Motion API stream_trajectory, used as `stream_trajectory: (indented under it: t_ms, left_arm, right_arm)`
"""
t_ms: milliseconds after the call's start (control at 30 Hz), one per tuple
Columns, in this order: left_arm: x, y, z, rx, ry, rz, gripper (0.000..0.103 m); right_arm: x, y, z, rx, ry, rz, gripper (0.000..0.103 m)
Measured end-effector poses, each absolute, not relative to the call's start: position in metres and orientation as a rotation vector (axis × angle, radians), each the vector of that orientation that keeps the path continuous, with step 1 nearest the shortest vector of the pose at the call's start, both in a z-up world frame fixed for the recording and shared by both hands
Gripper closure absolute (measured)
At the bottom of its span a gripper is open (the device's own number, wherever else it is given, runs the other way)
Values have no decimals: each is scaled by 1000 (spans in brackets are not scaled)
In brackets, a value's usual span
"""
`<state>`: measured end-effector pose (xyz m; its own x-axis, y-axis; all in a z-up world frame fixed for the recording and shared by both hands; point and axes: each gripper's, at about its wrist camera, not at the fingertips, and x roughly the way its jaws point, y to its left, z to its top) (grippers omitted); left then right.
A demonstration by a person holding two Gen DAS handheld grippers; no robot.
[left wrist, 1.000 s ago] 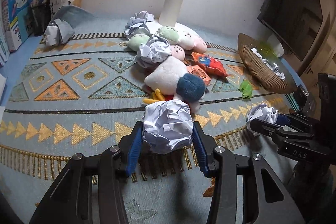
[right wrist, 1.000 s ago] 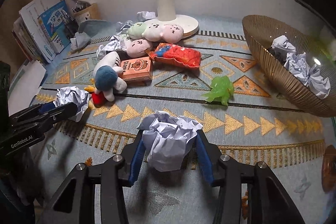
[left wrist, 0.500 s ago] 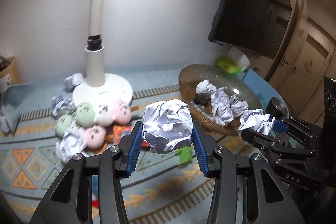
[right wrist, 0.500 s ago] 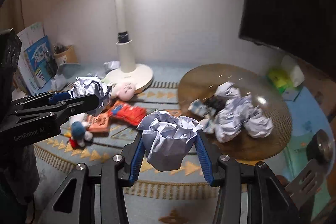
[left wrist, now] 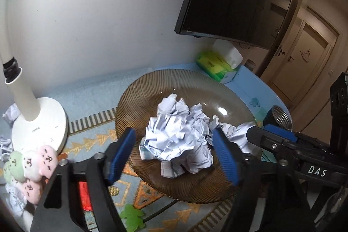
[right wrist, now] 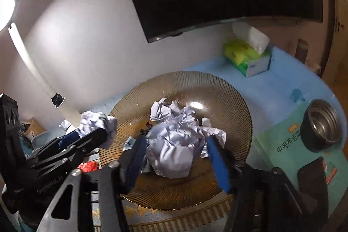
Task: Organize objects
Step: 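Carry both paper balls to the glass bowl and open both grippers, then move both grippers back from the bowl toward the toy pile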
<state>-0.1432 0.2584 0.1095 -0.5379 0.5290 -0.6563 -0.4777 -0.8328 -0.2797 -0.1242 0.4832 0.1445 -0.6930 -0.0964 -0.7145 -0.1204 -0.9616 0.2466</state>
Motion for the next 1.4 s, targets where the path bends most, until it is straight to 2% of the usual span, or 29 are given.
stream_trajectory:
  t_ms: [67,300,567,667,833,1000,1100,1267,1400]
  left_arm:
    - [-140,252,107,-1037,-102,2343,25]
    - [-122,213,113,-1048,-150,2393,25]
    - [-72,126,139,-948,-222,2579,25]
    - [-49,76,139,-929,-273,2723,16]
    - [-19,-14,113,-1024,-394,2961,14]
    - [8,-74,53,-1237,-567,3018,15]
    - [10,-74,35,-1288,-527,3037,15]
    - [6,-66,21,-1337,-445,3067,14]
    - [9,-62,20,-1329,-400,3055,14]
  right_arm:
    - [-122,488,142,-1222,481,2848,32]
    - [-111,485,147,-1190,461,2857,32]
    - [-89,417,163,-1188,251,3044,32]
    - [-83,382,161,-1222,169,3110,31]
    - [-82,327,138,-1349,75,3176,31]
    - [-85,287,94,-1516,166,3213,31]
    - [-84,271,73,-1552,209,3274,31]
    - [-82,260,62,-1509,100,3275,31]
    - [-89,267,38,-1562,150,3224,32]
